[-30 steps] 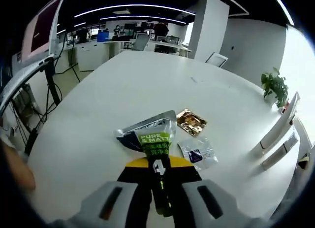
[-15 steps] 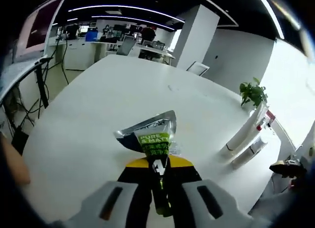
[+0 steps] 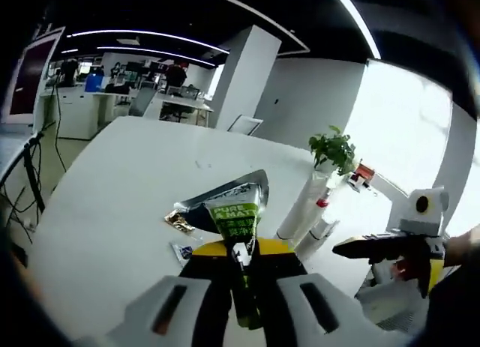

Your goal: Arrange the skincare products in the storage area until every visible bottle or jar stands upright without overlapping.

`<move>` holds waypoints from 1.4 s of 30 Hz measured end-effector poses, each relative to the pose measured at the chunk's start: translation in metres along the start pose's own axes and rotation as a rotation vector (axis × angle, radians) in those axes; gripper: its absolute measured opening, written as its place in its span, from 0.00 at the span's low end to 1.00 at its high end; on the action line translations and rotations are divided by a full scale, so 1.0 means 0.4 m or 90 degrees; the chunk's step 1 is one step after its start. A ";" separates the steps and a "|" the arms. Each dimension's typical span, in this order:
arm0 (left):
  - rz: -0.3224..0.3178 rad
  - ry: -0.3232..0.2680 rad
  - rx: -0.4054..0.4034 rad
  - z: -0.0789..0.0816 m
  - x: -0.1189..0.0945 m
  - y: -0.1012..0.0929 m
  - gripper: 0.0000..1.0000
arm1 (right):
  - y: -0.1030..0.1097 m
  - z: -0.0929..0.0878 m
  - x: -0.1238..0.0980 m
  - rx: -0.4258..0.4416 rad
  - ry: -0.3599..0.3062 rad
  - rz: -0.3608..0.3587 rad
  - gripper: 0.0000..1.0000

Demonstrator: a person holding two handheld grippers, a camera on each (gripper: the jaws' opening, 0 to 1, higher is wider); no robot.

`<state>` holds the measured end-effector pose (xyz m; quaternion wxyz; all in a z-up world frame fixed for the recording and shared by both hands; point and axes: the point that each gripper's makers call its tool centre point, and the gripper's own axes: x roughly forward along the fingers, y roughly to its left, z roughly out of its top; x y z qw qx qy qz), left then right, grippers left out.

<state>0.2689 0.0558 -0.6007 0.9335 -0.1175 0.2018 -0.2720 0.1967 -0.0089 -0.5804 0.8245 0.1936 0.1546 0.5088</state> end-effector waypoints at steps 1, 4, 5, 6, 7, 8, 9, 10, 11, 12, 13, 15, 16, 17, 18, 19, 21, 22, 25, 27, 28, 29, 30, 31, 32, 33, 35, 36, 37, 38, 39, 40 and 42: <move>-0.018 -0.003 0.004 0.004 -0.005 -0.017 0.05 | 0.003 0.012 0.006 0.021 -0.014 0.007 0.81; -0.069 -0.012 0.018 0.014 -0.027 -0.079 0.05 | -0.007 0.056 0.018 0.086 -0.076 0.007 0.78; -0.074 -0.017 0.023 0.016 -0.037 -0.093 0.05 | -0.012 0.060 0.019 0.103 -0.084 0.004 0.78; -0.077 -0.015 0.031 0.014 -0.042 -0.095 0.05 | -0.019 0.062 0.020 0.111 -0.087 -0.003 0.77; -0.084 -0.010 0.041 0.010 -0.048 -0.104 0.05 | -0.021 0.059 0.021 0.099 -0.081 -0.002 0.78; -0.095 -0.009 0.049 0.008 -0.056 -0.123 0.05 | -0.021 0.059 0.024 0.097 -0.080 -0.004 0.78; -0.104 -0.010 0.055 0.007 -0.063 -0.135 0.05 | -0.023 0.059 0.025 0.102 -0.081 -0.004 0.77; -0.109 -0.014 0.051 0.008 -0.071 -0.146 0.05 | -0.018 0.068 0.028 0.122 -0.095 0.005 0.76; -0.120 -0.017 0.048 0.010 -0.078 -0.157 0.05 | -0.010 0.079 0.032 0.141 -0.114 0.012 0.76; -0.130 -0.021 0.045 0.010 -0.083 -0.162 0.05 | -0.010 0.091 0.035 0.163 -0.133 0.013 0.74; -0.132 -0.029 0.041 0.013 -0.091 -0.167 0.05 | -0.006 0.094 0.038 0.176 -0.140 0.015 0.72; -0.138 -0.037 0.038 0.017 -0.102 -0.177 0.05 | 0.001 0.096 0.046 0.182 -0.141 0.024 0.67; -0.141 -0.040 0.035 0.018 -0.107 -0.182 0.05 | 0.004 0.098 0.050 0.183 -0.143 0.026 0.64; -0.141 -0.041 0.034 0.018 -0.110 -0.184 0.05 | 0.006 0.101 0.054 0.184 -0.143 0.028 0.61; -0.150 -0.043 0.031 0.017 -0.114 -0.192 0.05 | 0.013 0.103 0.061 0.186 -0.141 0.035 0.57; -0.155 -0.043 0.029 0.016 -0.117 -0.197 0.05 | 0.021 0.105 0.065 0.190 -0.140 0.042 0.53; -0.161 -0.043 0.031 0.010 -0.119 -0.205 0.05 | 0.032 0.105 0.071 0.205 -0.132 0.057 0.38; -0.157 -0.035 0.034 0.002 -0.118 -0.203 0.06 | 0.034 0.104 0.071 0.217 -0.128 0.058 0.29; -0.152 -0.040 0.029 0.001 -0.122 -0.201 0.06 | 0.031 0.099 0.073 0.245 -0.119 0.059 0.20; -0.147 -0.038 0.038 -0.003 -0.124 -0.203 0.07 | 0.038 0.096 0.075 0.240 -0.115 0.059 0.19; -0.144 -0.037 0.044 -0.005 -0.124 -0.203 0.07 | 0.040 0.095 0.077 0.237 -0.110 0.057 0.19; -0.144 -0.035 0.044 -0.006 -0.124 -0.203 0.07 | 0.042 0.093 0.076 0.228 -0.105 0.058 0.19; -0.145 -0.035 0.045 -0.006 -0.126 -0.205 0.07 | 0.048 0.095 0.074 0.212 -0.104 0.066 0.18; -0.145 -0.037 0.044 -0.004 -0.128 -0.207 0.08 | 0.052 0.096 0.071 0.214 -0.104 0.070 0.18; -0.148 -0.040 0.046 -0.002 -0.132 -0.212 0.08 | 0.061 0.100 0.068 0.198 -0.103 0.081 0.18; -0.150 -0.040 0.050 -0.002 -0.134 -0.216 0.08 | 0.071 0.102 0.064 0.179 -0.103 0.096 0.18; -0.153 -0.042 0.061 -0.001 -0.137 -0.223 0.10 | 0.072 0.101 0.061 0.193 -0.100 0.093 0.16; -0.152 -0.042 0.069 -0.004 -0.138 -0.234 0.11 | 0.074 0.099 0.059 0.208 -0.094 0.093 0.16; -0.153 -0.041 0.073 -0.004 -0.137 -0.235 0.12 | 0.074 0.096 0.057 0.221 -0.089 0.090 0.15; -0.153 -0.038 0.076 -0.006 -0.137 -0.235 0.13 | 0.074 0.093 0.055 0.227 -0.084 0.089 0.14; -0.153 -0.034 0.079 -0.009 -0.137 -0.236 0.15 | 0.074 0.091 0.051 0.226 -0.079 0.089 0.13; -0.153 -0.033 0.080 -0.010 -0.137 -0.235 0.17 | 0.074 0.089 0.049 0.225 -0.074 0.087 0.13; -0.152 -0.032 0.078 -0.011 -0.136 -0.231 0.21 | 0.080 0.090 0.040 0.221 -0.067 0.088 0.12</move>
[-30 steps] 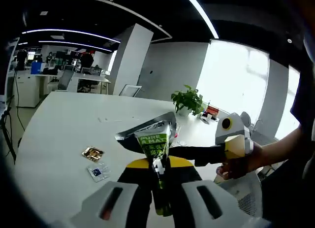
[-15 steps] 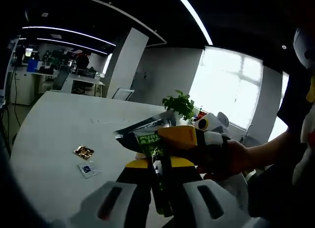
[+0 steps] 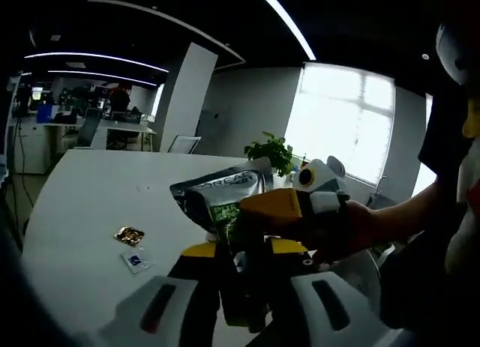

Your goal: Arrange the skincare products in the storage area until every visible bottle or jar stands upright without overlapping.

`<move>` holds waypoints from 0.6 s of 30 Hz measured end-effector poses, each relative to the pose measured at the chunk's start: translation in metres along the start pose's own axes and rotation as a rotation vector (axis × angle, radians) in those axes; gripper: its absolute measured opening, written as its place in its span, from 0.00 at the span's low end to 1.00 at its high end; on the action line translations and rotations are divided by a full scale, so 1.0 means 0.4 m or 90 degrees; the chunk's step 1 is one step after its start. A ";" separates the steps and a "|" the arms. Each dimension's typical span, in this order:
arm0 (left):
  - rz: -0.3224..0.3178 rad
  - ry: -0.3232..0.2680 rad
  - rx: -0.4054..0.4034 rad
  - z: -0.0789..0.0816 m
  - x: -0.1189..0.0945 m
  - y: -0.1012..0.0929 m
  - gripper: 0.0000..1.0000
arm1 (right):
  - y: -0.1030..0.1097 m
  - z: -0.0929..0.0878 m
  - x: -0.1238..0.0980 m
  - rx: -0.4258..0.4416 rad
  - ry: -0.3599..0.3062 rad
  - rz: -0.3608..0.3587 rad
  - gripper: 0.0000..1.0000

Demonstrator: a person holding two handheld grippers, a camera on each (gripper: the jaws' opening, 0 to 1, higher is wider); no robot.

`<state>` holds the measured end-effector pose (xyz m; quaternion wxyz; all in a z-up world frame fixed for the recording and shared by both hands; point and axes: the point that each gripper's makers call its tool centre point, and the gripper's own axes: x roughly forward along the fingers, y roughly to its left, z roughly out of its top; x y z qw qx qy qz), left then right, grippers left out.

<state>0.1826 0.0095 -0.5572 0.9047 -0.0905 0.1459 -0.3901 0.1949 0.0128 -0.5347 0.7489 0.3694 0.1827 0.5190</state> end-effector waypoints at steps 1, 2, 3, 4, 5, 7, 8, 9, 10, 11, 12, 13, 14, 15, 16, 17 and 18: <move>0.001 -0.003 -0.004 0.001 0.000 0.002 0.24 | 0.002 0.001 -0.002 -0.001 0.001 0.001 0.11; 0.002 -0.006 -0.007 0.003 -0.001 0.006 0.26 | 0.005 0.002 -0.005 -0.002 0.003 0.002 0.10; 0.002 -0.011 -0.009 0.006 -0.003 0.007 0.27 | 0.007 0.005 -0.007 0.000 0.005 0.004 0.10; 0.001 -0.014 -0.010 0.008 -0.004 0.007 0.29 | 0.010 0.006 -0.008 0.002 0.007 0.006 0.09; -0.001 -0.016 -0.014 0.010 -0.005 0.008 0.30 | 0.014 0.006 -0.008 0.002 0.011 0.011 0.09; -0.002 -0.017 -0.014 0.011 -0.006 0.004 0.34 | 0.019 0.005 -0.009 0.001 0.016 0.015 0.08; -0.001 -0.016 -0.015 0.012 -0.007 0.004 0.35 | 0.020 0.004 -0.009 0.002 0.019 0.017 0.08; 0.000 -0.016 -0.016 0.012 -0.009 0.006 0.37 | 0.021 0.003 -0.009 0.001 0.020 0.018 0.07; 0.001 -0.017 -0.020 0.012 -0.012 0.011 0.38 | 0.022 0.003 -0.009 0.003 0.020 0.020 0.07; 0.000 -0.017 -0.023 0.012 -0.014 0.012 0.40 | 0.024 0.003 -0.008 0.006 0.020 0.022 0.07; 0.001 -0.018 -0.026 0.012 -0.019 0.017 0.42 | 0.028 0.001 -0.007 0.012 0.021 0.026 0.07; 0.001 -0.019 -0.029 0.013 -0.021 0.019 0.43 | 0.029 0.001 -0.007 0.012 0.022 0.028 0.07; 0.002 -0.018 -0.031 0.014 -0.024 0.019 0.44 | 0.033 0.000 -0.005 0.011 0.022 0.030 0.06; 0.002 -0.018 -0.032 0.013 -0.025 0.020 0.45 | 0.035 -0.001 -0.004 0.009 0.023 0.031 0.06; 0.003 -0.017 -0.032 0.013 -0.027 0.021 0.46 | 0.035 -0.002 -0.003 0.008 0.023 0.031 0.06; 0.003 -0.016 -0.034 0.012 -0.030 0.024 0.47 | 0.035 -0.001 -0.003 0.009 0.022 0.030 0.06; 0.002 -0.015 -0.037 0.011 -0.034 0.025 0.47 | 0.034 0.001 -0.002 0.013 0.017 0.029 0.06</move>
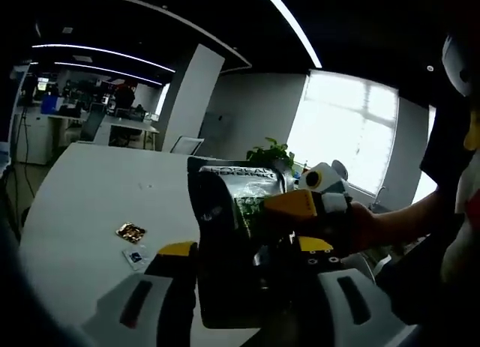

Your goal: Arrange the skincare products in the storage area until every visible bottle or jar stands upright without overlapping.

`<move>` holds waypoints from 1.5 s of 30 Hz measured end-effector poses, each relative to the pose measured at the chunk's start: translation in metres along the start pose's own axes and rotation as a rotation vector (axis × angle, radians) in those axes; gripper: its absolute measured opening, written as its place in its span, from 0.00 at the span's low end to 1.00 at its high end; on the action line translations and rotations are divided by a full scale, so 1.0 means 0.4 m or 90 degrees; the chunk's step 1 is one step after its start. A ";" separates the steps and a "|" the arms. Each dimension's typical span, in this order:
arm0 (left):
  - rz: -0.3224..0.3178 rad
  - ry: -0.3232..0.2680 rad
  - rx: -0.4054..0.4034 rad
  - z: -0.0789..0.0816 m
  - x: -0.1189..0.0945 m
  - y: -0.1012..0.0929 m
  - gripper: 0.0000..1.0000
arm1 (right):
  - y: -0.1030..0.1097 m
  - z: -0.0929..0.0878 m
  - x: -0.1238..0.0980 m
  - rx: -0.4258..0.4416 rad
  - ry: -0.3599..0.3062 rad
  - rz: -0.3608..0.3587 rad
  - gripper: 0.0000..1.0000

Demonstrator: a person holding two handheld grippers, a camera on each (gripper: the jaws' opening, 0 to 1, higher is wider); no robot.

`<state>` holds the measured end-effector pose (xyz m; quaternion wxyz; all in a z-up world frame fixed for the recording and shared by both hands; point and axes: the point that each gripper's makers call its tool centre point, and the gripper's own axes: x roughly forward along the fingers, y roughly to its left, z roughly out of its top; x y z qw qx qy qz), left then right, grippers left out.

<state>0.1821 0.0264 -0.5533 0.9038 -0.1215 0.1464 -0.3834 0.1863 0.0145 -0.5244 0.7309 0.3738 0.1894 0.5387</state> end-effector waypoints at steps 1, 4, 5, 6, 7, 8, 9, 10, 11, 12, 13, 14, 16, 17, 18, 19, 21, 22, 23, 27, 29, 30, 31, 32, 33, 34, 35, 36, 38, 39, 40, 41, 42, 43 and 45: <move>0.001 -0.001 -0.001 -0.001 -0.006 0.004 0.47 | -0.001 0.002 0.000 0.003 -0.003 -0.002 0.06; 0.000 0.002 -0.011 -0.004 -0.017 0.009 0.49 | 0.001 0.013 -0.002 0.006 -0.013 -0.002 0.06; 0.001 0.003 -0.012 -0.004 -0.022 0.013 0.49 | 0.006 0.018 -0.001 0.005 -0.015 0.002 0.06; -0.001 0.003 -0.011 -0.003 -0.027 0.013 0.49 | 0.012 0.020 0.001 0.005 -0.014 0.009 0.06; -0.008 0.000 -0.009 0.001 -0.034 0.012 0.50 | 0.021 0.019 0.003 0.002 -0.007 0.019 0.06; -0.013 -0.004 -0.012 0.007 -0.038 0.010 0.51 | 0.023 0.018 0.005 0.001 -0.003 0.021 0.06; -0.019 -0.012 -0.020 0.014 -0.041 0.009 0.54 | 0.026 0.017 0.007 -0.004 0.001 0.025 0.06; -0.028 -0.023 -0.036 0.025 -0.047 0.008 0.56 | 0.032 0.015 0.008 -0.008 0.009 0.034 0.06; -0.034 -0.023 -0.040 0.029 -0.051 0.008 0.58 | 0.041 0.014 0.007 -0.006 0.014 0.046 0.06; -0.044 -0.024 -0.044 0.034 -0.055 0.007 0.60 | 0.056 0.016 0.006 -0.003 0.016 0.066 0.06; -0.052 -0.026 -0.044 0.037 -0.058 0.004 0.62 | 0.070 0.018 0.004 0.005 0.015 0.085 0.05; -0.062 -0.031 -0.048 0.042 -0.062 -0.002 0.63 | 0.078 0.023 0.001 0.014 0.014 0.095 0.05; -0.095 -0.042 -0.075 0.053 -0.068 -0.021 0.66 | 0.092 0.021 -0.003 0.010 0.025 0.110 0.05; -0.109 -0.045 -0.083 0.056 -0.070 -0.028 0.68 | 0.099 0.021 -0.004 0.018 0.031 0.118 0.05; -0.128 -0.049 -0.092 0.060 -0.073 -0.040 0.69 | 0.107 0.020 -0.004 0.023 0.037 0.126 0.05; -0.138 -0.055 -0.095 0.064 -0.074 -0.044 0.69 | 0.112 0.022 -0.002 0.023 0.039 0.130 0.05; -0.171 -0.058 -0.121 0.068 -0.076 -0.058 0.68 | 0.128 0.024 0.000 0.017 0.043 0.146 0.05; -0.185 -0.061 -0.137 0.071 -0.077 -0.064 0.68 | 0.133 0.025 0.000 0.019 0.043 0.152 0.05; -0.214 -0.064 -0.162 0.075 -0.080 -0.074 0.68 | 0.140 0.026 0.002 0.025 0.043 0.162 0.05; -0.268 -0.075 -0.204 0.089 -0.089 -0.087 0.58 | 0.150 0.027 0.012 0.026 0.046 0.172 0.05; -0.280 -0.078 -0.211 0.093 -0.095 -0.081 0.48 | 0.144 0.016 0.015 0.020 0.065 0.161 0.05; -0.284 -0.082 -0.213 0.096 -0.099 -0.077 0.40 | 0.137 0.009 0.016 0.013 0.075 0.152 0.05; -0.287 -0.086 -0.215 0.100 -0.102 -0.074 0.35 | 0.132 0.002 0.018 0.007 0.084 0.143 0.05; -0.291 -0.091 -0.215 0.104 -0.107 -0.072 0.28 | 0.124 -0.007 0.019 0.002 0.097 0.132 0.05; -0.289 -0.093 -0.214 0.105 -0.109 -0.067 0.25 | 0.121 -0.011 0.019 0.001 0.103 0.127 0.05; -0.279 -0.085 -0.210 0.098 -0.108 -0.055 0.22 | 0.123 -0.007 0.018 0.008 0.097 0.130 0.05; -0.283 -0.077 -0.213 0.092 -0.108 -0.055 0.19 | 0.120 -0.008 0.018 0.008 0.098 0.125 0.05; -0.283 -0.075 -0.214 0.091 -0.108 -0.055 0.18 | 0.114 -0.010 0.018 0.005 0.101 0.115 0.05; -0.278 -0.046 -0.218 0.071 -0.102 -0.053 0.18 | 0.107 -0.012 0.020 -0.001 0.104 0.098 0.05; -0.276 -0.041 -0.216 0.068 -0.102 -0.050 0.18 | 0.105 -0.012 0.020 -0.002 0.105 0.092 0.05; -0.270 -0.037 -0.217 0.065 -0.100 -0.046 0.18 | 0.100 -0.012 0.021 -0.001 0.106 0.083 0.05; -0.251 -0.030 -0.219 0.060 -0.096 -0.036 0.18 | 0.092 -0.012 0.021 0.005 0.105 0.067 0.06; -0.232 -0.027 -0.228 0.057 -0.092 -0.026 0.16 | 0.076 -0.008 0.022 0.009 0.099 0.042 0.06; -0.221 -0.036 -0.245 0.063 -0.092 -0.015 0.12 | 0.067 -0.005 0.021 0.008 0.095 0.029 0.06; -0.206 -0.074 -0.274 0.086 -0.095 0.009 0.00 | 0.044 0.005 0.014 0.042 0.073 -0.003 0.06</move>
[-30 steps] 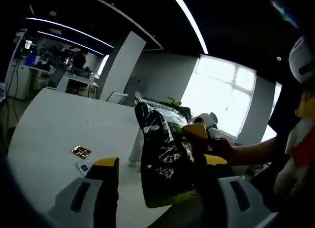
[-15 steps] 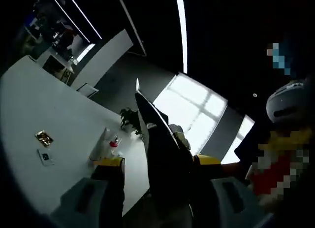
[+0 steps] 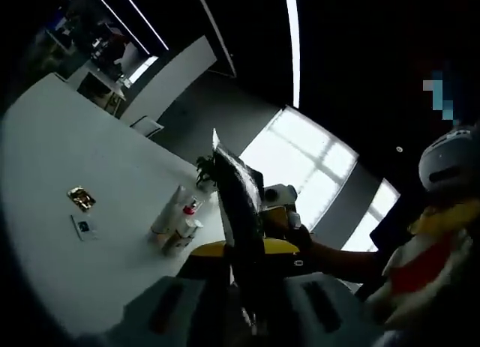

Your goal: Arrange the skincare products in the storage area until every visible bottle or jar stands upright without overlapping.

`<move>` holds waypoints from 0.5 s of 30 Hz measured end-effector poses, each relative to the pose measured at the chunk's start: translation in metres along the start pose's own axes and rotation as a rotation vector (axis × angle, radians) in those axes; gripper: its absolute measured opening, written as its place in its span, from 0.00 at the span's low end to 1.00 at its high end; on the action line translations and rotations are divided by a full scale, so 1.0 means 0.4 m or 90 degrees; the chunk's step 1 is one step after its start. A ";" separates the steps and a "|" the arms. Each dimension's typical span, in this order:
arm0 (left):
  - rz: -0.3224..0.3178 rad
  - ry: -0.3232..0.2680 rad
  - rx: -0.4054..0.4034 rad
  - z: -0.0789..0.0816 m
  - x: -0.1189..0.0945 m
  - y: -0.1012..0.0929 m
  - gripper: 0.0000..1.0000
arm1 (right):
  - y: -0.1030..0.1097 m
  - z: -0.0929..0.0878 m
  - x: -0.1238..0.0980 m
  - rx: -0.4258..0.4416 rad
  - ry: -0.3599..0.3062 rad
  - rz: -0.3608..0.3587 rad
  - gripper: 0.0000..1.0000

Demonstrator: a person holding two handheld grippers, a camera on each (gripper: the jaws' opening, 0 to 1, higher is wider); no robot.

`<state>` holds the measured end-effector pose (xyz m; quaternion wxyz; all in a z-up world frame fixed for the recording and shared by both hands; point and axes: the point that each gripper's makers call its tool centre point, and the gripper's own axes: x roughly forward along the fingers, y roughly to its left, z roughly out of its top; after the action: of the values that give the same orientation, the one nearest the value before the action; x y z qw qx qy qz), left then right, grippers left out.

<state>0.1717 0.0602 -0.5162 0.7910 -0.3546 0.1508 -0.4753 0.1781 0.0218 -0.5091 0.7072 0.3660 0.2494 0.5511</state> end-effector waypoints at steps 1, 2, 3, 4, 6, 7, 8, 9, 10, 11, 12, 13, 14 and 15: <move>-0.005 0.019 0.002 -0.013 -0.006 -0.002 0.00 | 0.002 -0.006 0.003 -0.010 0.002 0.014 0.06; 0.014 0.030 0.009 -0.023 0.000 0.004 0.00 | 0.003 -0.006 0.006 0.001 -0.009 0.016 0.06; 0.022 0.027 0.014 -0.021 0.002 0.008 0.00 | -0.006 -0.003 0.007 0.000 -0.022 0.005 0.07; 0.021 0.025 0.006 -0.021 0.003 0.006 0.00 | -0.020 -0.002 0.007 -0.011 -0.028 -0.013 0.07; 0.027 0.019 -0.014 -0.019 0.004 0.008 0.00 | -0.022 -0.002 0.008 -0.015 -0.048 -0.012 0.07; 0.021 0.005 -0.026 -0.012 0.004 0.007 0.00 | -0.019 0.003 0.009 -0.006 -0.066 -0.004 0.07; 0.014 -0.009 -0.038 -0.004 0.003 0.002 0.00 | -0.021 0.006 0.010 0.000 -0.083 -0.002 0.08; 0.008 -0.031 -0.070 0.008 0.004 -0.001 0.00 | -0.026 0.000 0.014 0.025 -0.096 -0.006 0.10; 0.001 -0.040 -0.081 0.013 0.004 -0.005 0.00 | -0.028 -0.015 0.017 0.027 -0.087 -0.005 0.11; 0.008 -0.042 -0.081 0.013 0.004 0.002 0.00 | -0.027 -0.032 0.025 0.021 -0.084 -0.006 0.12; 0.012 -0.039 -0.075 0.011 0.005 0.003 0.00 | -0.027 -0.040 0.030 0.019 -0.086 -0.010 0.12; 0.018 -0.039 -0.070 0.012 0.008 0.006 0.00 | -0.028 -0.057 0.038 0.016 -0.082 -0.018 0.12; 0.020 -0.036 -0.067 0.011 0.009 0.007 0.00 | -0.031 -0.059 0.038 0.016 -0.092 -0.026 0.11; 0.029 -0.032 -0.062 0.011 0.009 0.015 0.00 | -0.027 -0.042 0.036 0.027 -0.134 -0.022 0.07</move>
<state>0.1799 0.0608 -0.5170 0.7870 -0.4007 0.1619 -0.4402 0.1755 0.0384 -0.5272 0.7312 0.4323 0.1916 0.4917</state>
